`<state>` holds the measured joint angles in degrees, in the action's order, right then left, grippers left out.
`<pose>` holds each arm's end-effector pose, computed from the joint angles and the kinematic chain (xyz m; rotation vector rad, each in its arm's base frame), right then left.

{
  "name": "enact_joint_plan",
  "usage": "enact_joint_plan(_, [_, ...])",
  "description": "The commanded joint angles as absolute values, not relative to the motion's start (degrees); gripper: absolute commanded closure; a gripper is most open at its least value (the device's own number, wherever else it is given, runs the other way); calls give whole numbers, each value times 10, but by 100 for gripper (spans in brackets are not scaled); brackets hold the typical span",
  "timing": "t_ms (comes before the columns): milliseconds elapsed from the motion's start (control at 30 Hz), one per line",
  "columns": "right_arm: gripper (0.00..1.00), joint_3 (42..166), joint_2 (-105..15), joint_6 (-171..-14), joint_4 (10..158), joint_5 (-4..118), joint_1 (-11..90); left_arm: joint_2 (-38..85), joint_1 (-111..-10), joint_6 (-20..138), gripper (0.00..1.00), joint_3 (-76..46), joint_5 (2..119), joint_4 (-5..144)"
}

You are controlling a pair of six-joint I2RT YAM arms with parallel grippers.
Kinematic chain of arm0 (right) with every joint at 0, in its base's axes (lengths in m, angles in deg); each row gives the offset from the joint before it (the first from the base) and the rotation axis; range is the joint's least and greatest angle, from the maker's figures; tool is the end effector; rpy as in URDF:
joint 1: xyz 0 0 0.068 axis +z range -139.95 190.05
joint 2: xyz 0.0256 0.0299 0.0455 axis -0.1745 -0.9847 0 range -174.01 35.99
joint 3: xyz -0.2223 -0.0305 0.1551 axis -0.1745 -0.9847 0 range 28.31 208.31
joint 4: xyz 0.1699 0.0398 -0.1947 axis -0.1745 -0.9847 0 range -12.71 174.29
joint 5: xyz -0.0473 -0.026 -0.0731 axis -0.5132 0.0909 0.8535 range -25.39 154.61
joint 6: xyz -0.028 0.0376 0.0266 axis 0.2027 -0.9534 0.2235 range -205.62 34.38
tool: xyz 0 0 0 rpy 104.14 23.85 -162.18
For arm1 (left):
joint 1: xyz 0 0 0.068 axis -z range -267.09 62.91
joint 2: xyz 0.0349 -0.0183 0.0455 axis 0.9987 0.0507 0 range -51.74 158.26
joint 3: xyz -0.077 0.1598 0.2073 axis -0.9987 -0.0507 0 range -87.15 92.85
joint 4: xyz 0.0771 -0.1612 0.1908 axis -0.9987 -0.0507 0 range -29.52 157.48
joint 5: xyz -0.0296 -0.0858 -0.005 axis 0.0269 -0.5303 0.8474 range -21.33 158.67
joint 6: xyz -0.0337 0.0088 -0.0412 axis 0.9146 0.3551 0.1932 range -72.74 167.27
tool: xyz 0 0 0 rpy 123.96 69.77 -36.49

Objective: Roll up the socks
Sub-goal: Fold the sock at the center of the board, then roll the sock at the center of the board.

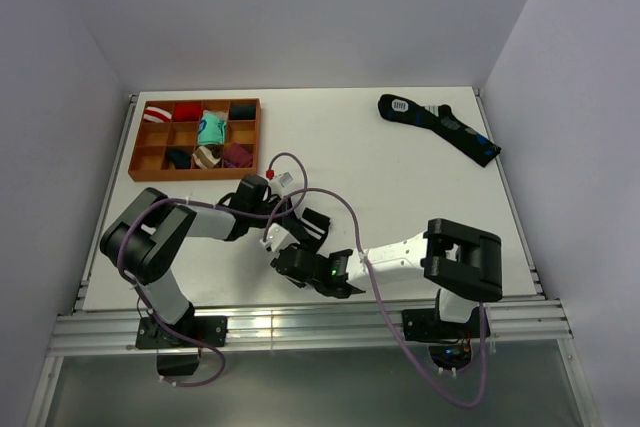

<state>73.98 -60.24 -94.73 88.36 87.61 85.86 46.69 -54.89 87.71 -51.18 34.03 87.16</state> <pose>0.0929 0.3108 0.1474 -1.1134 2.0325 0.2756 0.2439 -0.1775 0.1150 0.1614 2.5362 -1.2845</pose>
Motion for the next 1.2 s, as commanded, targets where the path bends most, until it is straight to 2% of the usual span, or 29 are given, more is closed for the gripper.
enact_joint_plan(0, [53,760,-595,-956,872,896,870,473,-552,852,89,-505,343,839])
enact_joint_plan(233, [53,765,-586,-968,850,902,884,475,-553,850,90,-505,346,833])
enact_joint_plan(367, [49,752,-566,-969,862,897,884,478,-554,851,89,-505,347,834])
enact_joint_plan(1167, [48,722,-566,-972,860,884,866,486,-556,849,89,-503,341,836])
